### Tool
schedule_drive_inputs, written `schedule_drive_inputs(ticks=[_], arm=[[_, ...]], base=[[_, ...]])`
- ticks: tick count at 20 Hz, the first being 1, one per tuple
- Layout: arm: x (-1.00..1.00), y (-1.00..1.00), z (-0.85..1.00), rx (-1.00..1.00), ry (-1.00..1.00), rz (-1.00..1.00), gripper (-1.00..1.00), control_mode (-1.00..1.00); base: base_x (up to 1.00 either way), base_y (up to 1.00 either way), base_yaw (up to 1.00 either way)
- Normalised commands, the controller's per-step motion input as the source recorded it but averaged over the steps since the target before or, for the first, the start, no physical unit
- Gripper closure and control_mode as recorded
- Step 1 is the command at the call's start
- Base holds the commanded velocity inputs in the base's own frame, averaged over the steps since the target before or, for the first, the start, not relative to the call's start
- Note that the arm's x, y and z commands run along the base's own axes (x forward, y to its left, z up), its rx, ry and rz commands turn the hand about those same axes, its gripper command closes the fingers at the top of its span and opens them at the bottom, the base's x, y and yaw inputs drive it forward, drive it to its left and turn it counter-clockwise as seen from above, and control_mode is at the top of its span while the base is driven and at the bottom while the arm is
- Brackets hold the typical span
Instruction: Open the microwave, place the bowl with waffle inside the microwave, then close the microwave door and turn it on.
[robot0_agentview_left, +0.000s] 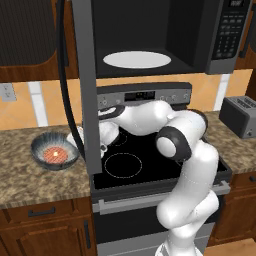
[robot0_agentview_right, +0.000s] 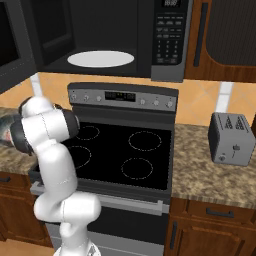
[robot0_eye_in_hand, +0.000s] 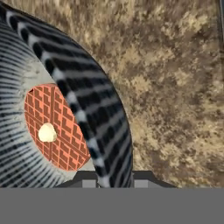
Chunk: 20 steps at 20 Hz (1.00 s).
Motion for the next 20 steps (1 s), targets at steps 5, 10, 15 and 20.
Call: schedule_drive_inputs(ticks=[5,10,15,20], arm=[[-0.02,-0.87,0.27,0.06,-0.01,-0.21,1.00,-1.00],[-0.08,-1.00,0.40,0.00,0.00,-0.31,1.00,-1.00],[-0.17,-0.90,0.67,0.00,0.03,-0.27,1.00,-1.00],[-0.45,-0.68,0.73,-0.03,0.15,-0.20,1.00,-1.00]], base=[[0.00,0.00,0.00],[0.00,0.00,0.00],[0.00,0.00,0.00],[0.00,0.00,0.00]])
